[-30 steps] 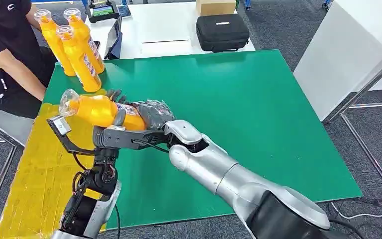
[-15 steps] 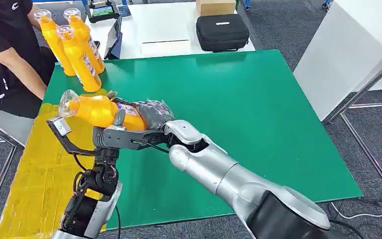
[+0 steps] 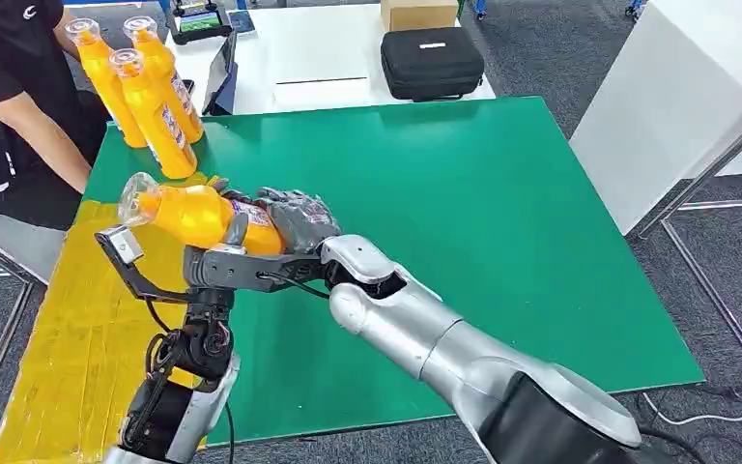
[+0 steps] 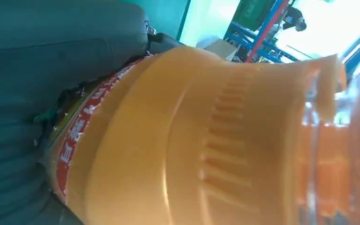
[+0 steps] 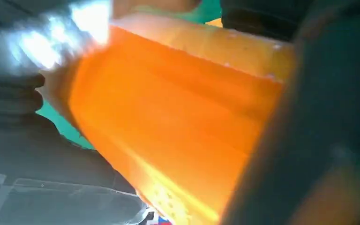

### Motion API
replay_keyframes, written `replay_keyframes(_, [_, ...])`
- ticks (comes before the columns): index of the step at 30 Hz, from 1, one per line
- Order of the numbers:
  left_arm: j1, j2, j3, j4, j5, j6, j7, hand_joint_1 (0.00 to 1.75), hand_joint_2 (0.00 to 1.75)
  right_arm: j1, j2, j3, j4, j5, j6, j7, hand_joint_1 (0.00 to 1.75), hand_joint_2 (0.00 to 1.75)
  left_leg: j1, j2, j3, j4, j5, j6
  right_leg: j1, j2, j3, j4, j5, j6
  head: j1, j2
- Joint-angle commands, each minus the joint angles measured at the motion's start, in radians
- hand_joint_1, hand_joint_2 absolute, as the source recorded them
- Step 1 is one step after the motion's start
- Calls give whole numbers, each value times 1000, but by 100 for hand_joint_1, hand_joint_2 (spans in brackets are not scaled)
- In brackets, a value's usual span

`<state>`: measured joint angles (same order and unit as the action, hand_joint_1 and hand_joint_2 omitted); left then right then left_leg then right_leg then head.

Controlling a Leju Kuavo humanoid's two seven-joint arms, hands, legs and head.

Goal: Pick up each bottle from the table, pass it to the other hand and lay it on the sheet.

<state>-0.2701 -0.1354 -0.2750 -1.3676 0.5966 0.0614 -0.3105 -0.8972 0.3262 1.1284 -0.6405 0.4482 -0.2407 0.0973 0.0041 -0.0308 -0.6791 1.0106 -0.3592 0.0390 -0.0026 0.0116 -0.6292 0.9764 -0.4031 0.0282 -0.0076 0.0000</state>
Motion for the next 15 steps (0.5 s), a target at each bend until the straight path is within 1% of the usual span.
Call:
replay_keyframes(1, [-114,-34,-123,49,-7,-11,10,175,175,36,23,64,6,7,10,-17,0,0,1,-3,1,0,-1,-1,1,-5,3,0,-2,0,0,0])
replay_keyframes(2, [-114,-33,-123,49,-8,-11,10,175,175,37,23,64,8,10,8,-16,0,0,1,-3,4,1,-2,-2,1,-7,6,1,-4,0,0,0])
replay_keyframes(3, [-111,-31,-121,48,-8,-9,6,175,175,41,23,60,10,11,6,-20,0,0,0,-3,2,0,0,-1,1,-5,3,0,-2,0,0,0])
replay_keyframes(4, [-110,-29,-119,45,-8,-9,5,175,175,43,23,58,9,14,3,-19,0,0,1,-3,4,1,-2,-2,1,-6,6,1,-4,0,0,0])
replay_keyframes(6, [-109,-27,-117,40,-9,-10,2,175,175,42,23,54,10,20,-1,-15,0,0,0,-3,5,1,-2,-2,1,-6,7,1,-4,0,0,0])
replay_keyframes(7, [-108,-23,-115,31,-16,-9,-8,175,175,42,23,46,16,25,-6,-16,0,0,1,-3,3,1,-1,-1,1,-5,4,0,-3,0,0,0])
replay_keyframes(8, [-107,-19,-113,25,-22,-6,-15,175,175,43,23,39,22,28,-12,-18,0,0,1,-3,5,1,-2,-2,1,-7,7,1,-4,0,0,0])
replay_keyframes(10, [-99,5,-85,-24,-86,35,-64,175,175,54,15,-21,64,68,-44,-39,0,0,1,-2,2,0,-1,-1,1,-4,4,0,-2,0,0,0])
replay_keyframes(11, [-96,16,-65,-52,-115,54,-75,175,175,66,-21,-62,63,89,-53,-74,0,0,1,-2,4,1,-2,-2,1,-5,6,0,-3,0,0,0])
replay_keyframes(12, [-93,33,-29,-87,-175,96,-95,175,175,83,-64,-117,52,120,-67,-115,0,0,1,-3,2,0,0,-1,1,-6,5,-1,-2,0,0,0])
replay_keyframes(14, [-90,54,27,-131,-321,186,-124,175,175,119,-112,-209,8,175,-85,-165,0,0,1,-5,6,1,-2,-2,2,-9,10,0,-4,0,0,0])
replay_keyframes(15, [-90,63,64,-138,-374,205,-123,175,175,150,-138,-263,-43,208,-72,-176,0,0,2,-5,4,1,-1,-1,2,-8,7,-1,-3,0,0,0])
